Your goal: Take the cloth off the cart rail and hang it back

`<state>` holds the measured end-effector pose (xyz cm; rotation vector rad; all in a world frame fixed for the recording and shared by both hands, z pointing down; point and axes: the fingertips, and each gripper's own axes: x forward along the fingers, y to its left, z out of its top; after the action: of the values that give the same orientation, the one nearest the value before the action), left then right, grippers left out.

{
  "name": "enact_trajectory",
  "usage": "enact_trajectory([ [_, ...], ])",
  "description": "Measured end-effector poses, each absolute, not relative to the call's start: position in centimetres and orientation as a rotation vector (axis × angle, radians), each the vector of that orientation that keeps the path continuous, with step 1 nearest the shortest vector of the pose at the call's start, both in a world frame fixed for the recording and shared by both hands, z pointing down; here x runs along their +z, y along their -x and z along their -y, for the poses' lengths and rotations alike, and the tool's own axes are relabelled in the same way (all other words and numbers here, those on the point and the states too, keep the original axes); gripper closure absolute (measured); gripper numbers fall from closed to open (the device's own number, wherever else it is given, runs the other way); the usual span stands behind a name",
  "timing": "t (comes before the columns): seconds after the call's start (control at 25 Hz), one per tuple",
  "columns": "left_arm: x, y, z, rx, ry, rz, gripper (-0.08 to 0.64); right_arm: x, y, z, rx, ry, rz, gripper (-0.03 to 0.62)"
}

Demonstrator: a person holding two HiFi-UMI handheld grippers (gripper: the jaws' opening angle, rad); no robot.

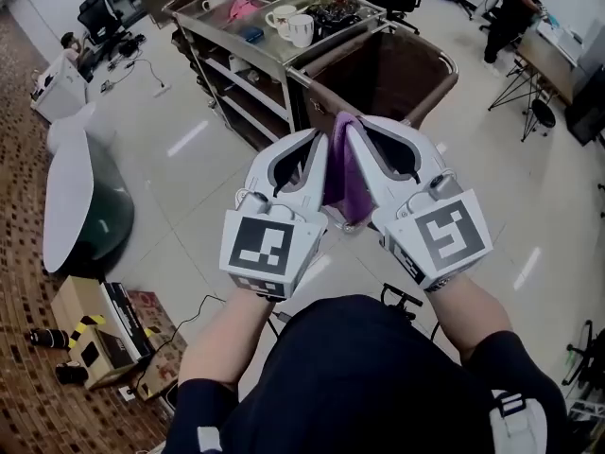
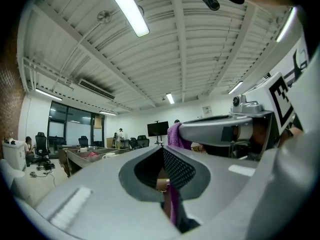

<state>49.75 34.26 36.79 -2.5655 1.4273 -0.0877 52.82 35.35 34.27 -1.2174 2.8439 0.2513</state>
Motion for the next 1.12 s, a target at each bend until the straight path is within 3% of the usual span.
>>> enact_trajectory([
  [0.48,36.0,-58.9,-33.9,-0.031,2.533,-1.281,0.558,34.4,-61.4,-35.6,0.213,1.291,-2.811,0.575],
  [1.12,36.9,-64.2,-33.4,-0.069,2.490,-1.395,0.557,35.0,-66.7,-35.6,0.201,1.160,-2.853,0.575],
])
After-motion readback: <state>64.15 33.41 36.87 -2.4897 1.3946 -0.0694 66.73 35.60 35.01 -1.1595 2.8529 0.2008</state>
